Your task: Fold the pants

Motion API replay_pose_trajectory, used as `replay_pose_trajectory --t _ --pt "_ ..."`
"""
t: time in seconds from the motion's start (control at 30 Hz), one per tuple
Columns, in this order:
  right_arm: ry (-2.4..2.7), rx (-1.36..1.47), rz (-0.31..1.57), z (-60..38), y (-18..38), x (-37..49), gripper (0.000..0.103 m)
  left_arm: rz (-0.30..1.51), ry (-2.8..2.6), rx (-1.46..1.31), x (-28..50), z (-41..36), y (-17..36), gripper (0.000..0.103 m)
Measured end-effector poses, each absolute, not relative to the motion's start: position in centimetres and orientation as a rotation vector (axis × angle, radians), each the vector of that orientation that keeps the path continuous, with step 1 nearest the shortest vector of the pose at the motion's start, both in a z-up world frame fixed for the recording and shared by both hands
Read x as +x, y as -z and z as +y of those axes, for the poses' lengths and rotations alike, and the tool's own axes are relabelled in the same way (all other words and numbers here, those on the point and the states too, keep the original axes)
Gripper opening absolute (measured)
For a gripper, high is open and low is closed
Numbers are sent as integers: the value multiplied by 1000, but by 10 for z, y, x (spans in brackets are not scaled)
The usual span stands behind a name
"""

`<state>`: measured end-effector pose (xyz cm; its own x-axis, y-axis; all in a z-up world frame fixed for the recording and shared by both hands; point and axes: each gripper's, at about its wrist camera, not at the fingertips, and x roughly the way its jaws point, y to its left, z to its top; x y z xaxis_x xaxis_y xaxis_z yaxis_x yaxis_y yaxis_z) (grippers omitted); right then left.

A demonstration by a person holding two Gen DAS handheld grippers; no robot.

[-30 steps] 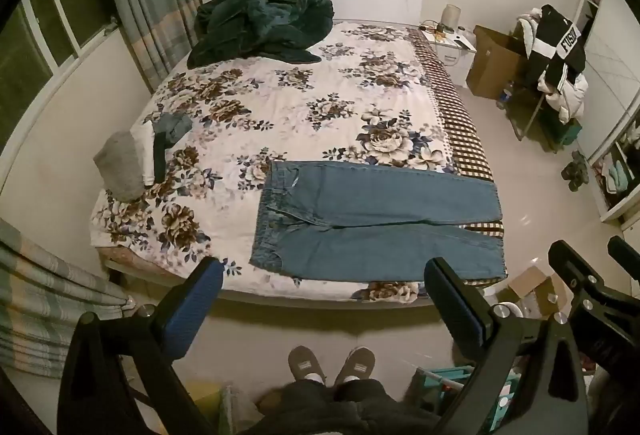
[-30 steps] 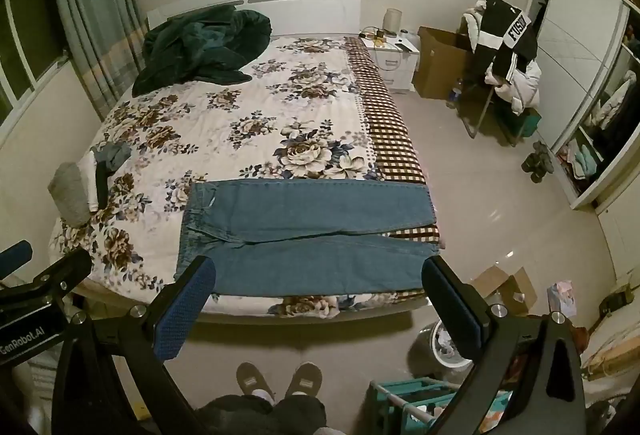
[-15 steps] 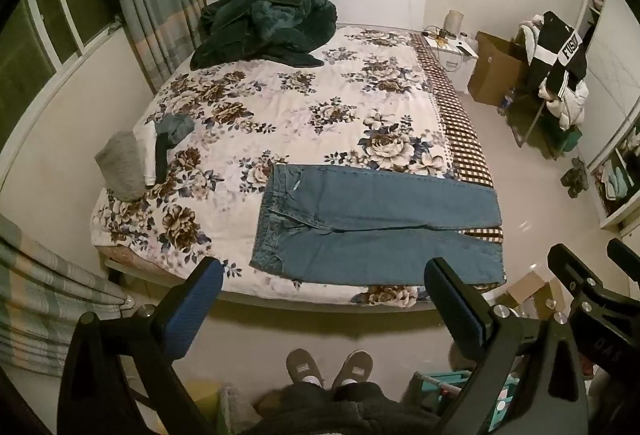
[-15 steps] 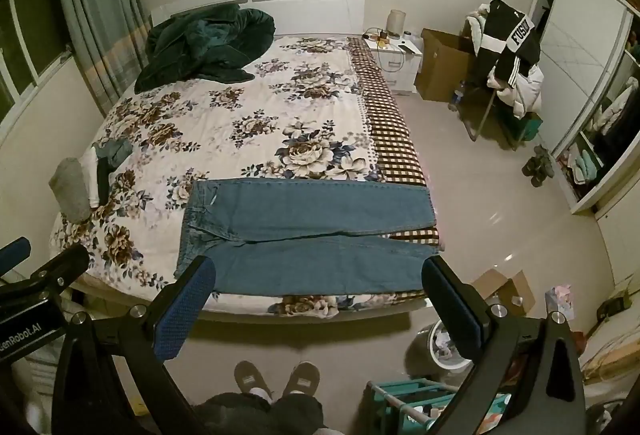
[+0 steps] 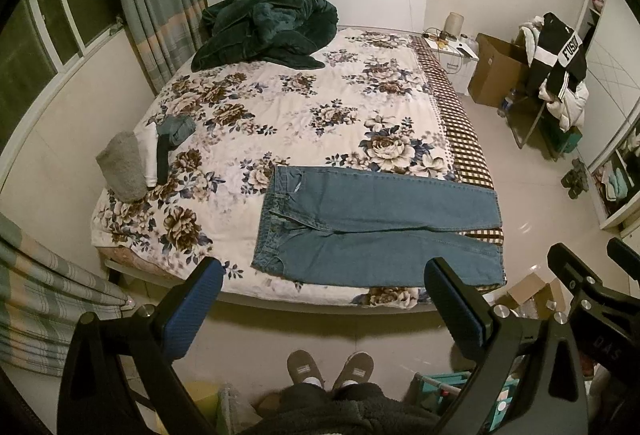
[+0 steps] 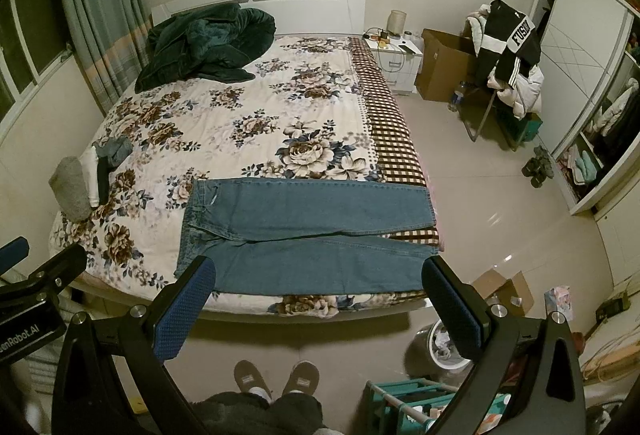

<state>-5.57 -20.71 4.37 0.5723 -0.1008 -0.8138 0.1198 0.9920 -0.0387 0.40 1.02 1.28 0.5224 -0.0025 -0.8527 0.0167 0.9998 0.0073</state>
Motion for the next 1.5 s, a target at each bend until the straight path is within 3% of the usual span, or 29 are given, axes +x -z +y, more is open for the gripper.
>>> replay_pose_trajectory --t 1.23,1.5 --pt "128 21 951 -204 -48 -56 103 1014 9 13 3 10 -12 103" --pt "127 23 947 -198 -52 -58 103 1007 4 12 7 12 -38 103"
